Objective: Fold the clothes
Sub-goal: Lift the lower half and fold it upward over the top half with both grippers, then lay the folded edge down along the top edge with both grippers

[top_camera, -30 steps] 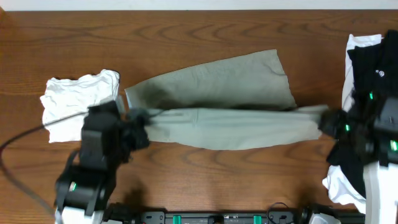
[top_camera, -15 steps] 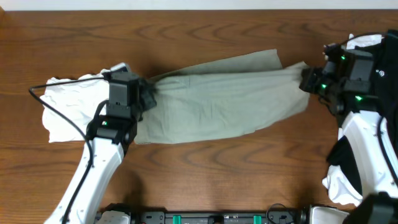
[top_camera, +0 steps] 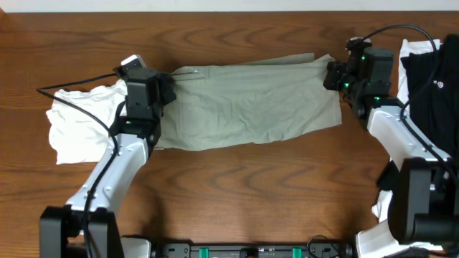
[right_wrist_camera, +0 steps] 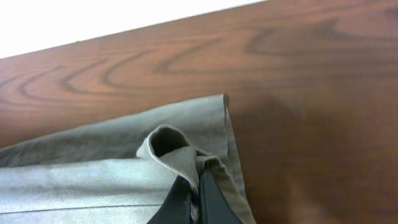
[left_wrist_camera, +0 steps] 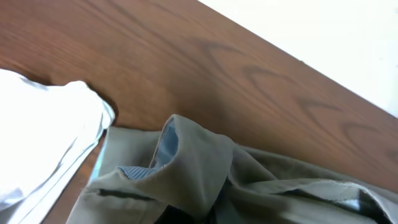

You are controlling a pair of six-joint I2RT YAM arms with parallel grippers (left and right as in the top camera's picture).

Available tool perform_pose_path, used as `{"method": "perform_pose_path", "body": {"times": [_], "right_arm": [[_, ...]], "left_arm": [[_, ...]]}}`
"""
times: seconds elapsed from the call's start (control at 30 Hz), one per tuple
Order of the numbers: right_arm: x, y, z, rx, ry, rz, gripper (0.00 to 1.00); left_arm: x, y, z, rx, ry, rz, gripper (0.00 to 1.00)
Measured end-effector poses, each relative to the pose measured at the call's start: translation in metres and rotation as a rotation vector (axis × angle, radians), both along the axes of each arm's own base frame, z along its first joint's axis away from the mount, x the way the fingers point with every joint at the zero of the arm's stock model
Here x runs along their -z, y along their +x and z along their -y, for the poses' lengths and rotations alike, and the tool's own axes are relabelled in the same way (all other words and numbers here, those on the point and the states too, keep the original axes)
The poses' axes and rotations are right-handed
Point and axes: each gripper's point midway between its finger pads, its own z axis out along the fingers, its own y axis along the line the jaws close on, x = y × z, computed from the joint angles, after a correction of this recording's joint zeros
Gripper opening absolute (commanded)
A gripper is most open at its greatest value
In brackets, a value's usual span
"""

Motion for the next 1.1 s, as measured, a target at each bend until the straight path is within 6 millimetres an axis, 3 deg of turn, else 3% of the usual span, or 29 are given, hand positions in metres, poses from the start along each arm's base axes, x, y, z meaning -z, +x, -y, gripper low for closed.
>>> {"method": "perform_pose_path", "body": {"times": [0.23, 0.47, 0.87, 1.0, 1.1], "right_arm": [[-0.011, 0.01, -0.004, 0.0, -0.004, 0.065, 0.01], [-0.035, 0.013, -0.005, 0.015, 0.027, 0.127, 0.01], [-0.091, 0.011, -0.006, 0.008, 0.035, 0.273, 0.01], [-0.103, 0.009, -0.01, -0.006, 0.042, 0.303, 0.01], [-0.101, 0.008, -0.012, -0.012, 0.044, 0.291, 0.01]], "left_arm": [[-0.002, 0.0, -0.001, -0.004, 0.003, 0.008, 0.06], [-0.045, -0.001, -0.002, -0.004, -0.009, 0.121, 0.06], [-0.086, -0.012, -0.005, -0.012, -0.016, 0.222, 0.06], [-0.088, -0.012, -0.01, -0.025, -0.015, 0.227, 0.06], [-0.086, -0.011, -0.012, -0.03, -0.014, 0.223, 0.06]]}}
